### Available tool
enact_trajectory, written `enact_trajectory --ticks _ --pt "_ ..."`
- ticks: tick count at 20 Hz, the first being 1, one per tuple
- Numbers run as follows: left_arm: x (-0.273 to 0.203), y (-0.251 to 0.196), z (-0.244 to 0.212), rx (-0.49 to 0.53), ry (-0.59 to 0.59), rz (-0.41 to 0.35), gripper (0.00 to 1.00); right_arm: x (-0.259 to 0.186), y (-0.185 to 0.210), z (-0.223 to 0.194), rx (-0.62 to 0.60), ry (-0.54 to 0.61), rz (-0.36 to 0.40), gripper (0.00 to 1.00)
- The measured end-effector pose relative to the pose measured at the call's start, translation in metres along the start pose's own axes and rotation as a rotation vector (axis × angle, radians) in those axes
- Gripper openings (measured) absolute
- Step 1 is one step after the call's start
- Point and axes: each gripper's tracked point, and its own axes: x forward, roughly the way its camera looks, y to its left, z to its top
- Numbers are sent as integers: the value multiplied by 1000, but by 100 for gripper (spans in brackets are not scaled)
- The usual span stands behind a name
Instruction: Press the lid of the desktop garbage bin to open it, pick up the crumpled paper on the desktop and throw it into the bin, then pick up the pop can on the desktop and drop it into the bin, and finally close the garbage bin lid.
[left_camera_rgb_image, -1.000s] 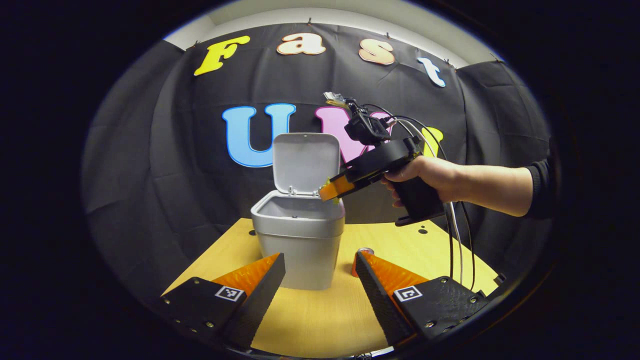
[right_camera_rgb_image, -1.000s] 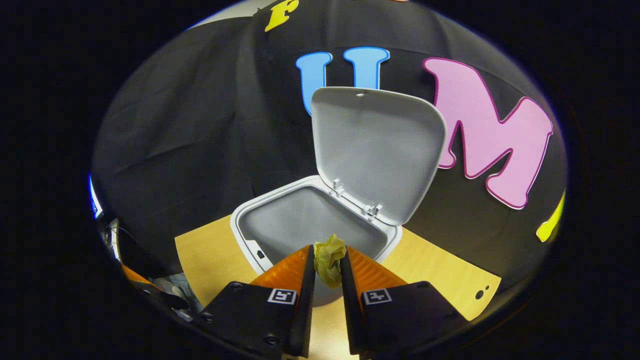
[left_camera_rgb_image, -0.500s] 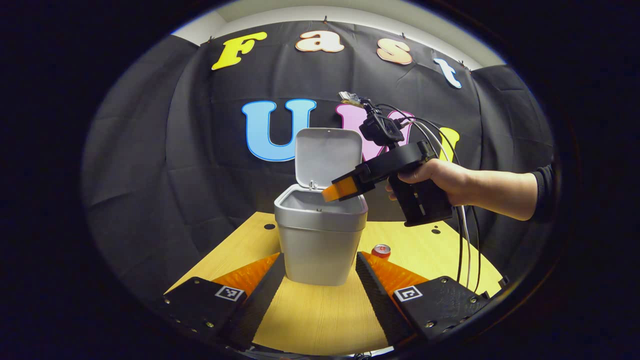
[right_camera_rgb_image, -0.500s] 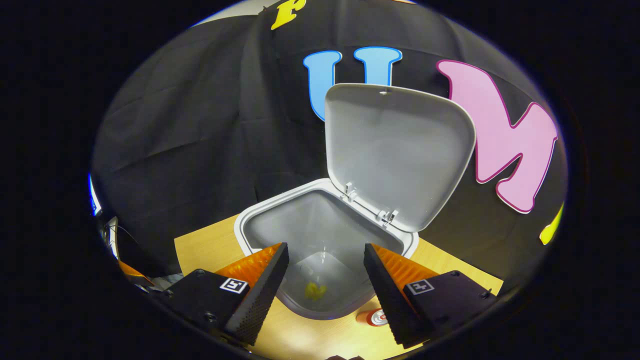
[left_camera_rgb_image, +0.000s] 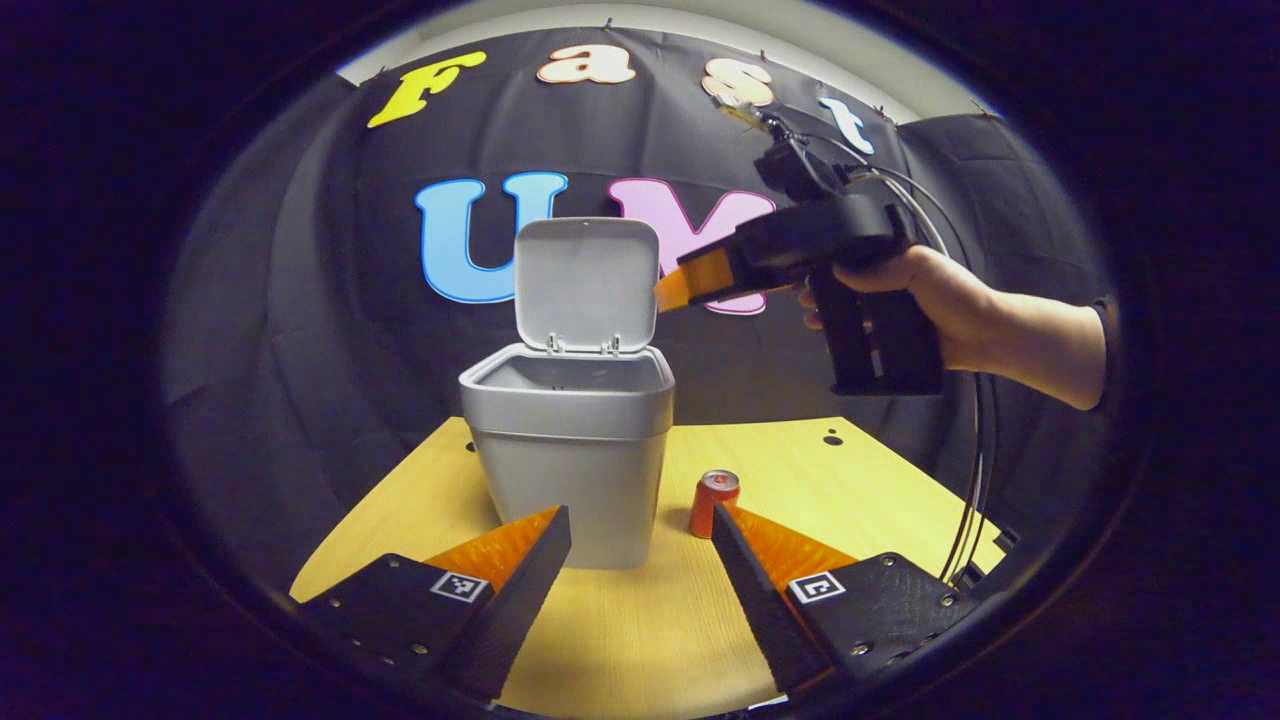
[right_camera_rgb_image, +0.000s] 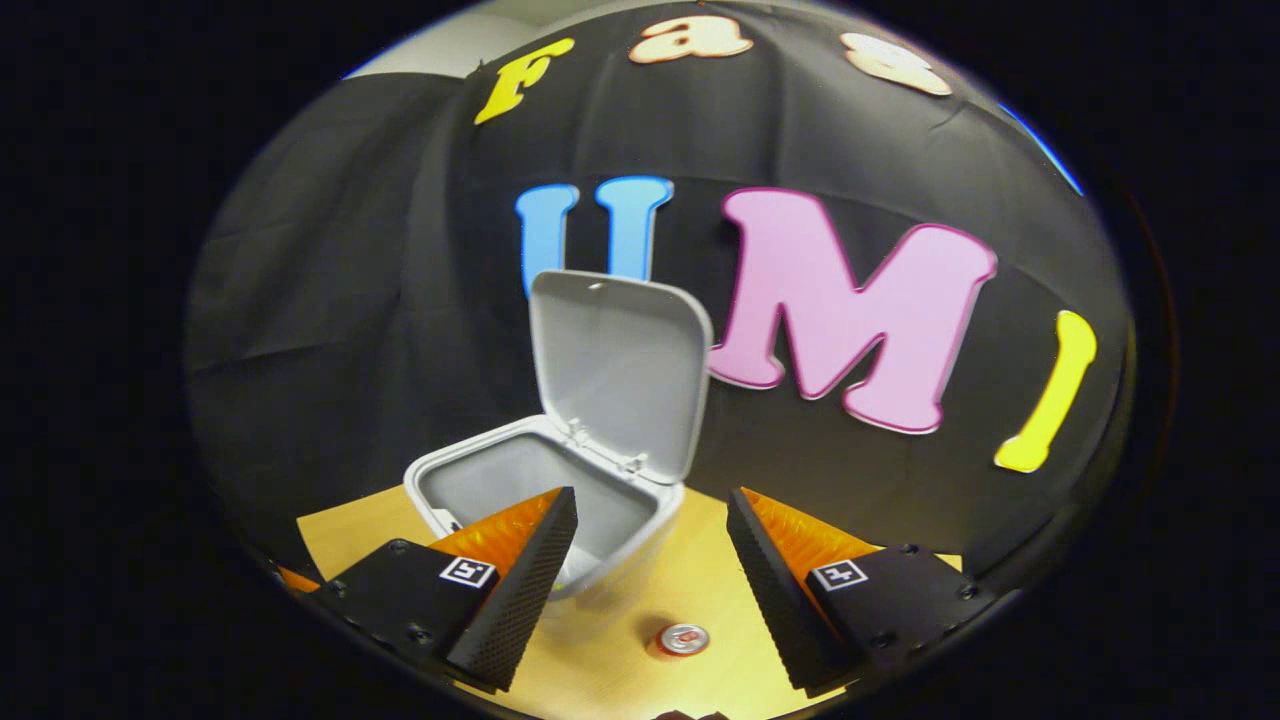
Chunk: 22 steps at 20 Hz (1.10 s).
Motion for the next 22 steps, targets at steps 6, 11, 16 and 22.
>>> enact_trajectory --ticks 6,11,16,22 --pt "59 -31 -30 73 4 -94 93 -56 -81 -17 85 -142 -247 98" --pt "112 -55 -61 87 32 -142 94 -94 -118 -66 111 -134 -391 98" --pt "164 -71 -80 91 39 -141 94 -115 -137 -109 128 -159 -428 98" --pt "216 -82 -103 78 45 -114 94 -120 -149 -161 83 -137 -450 98"
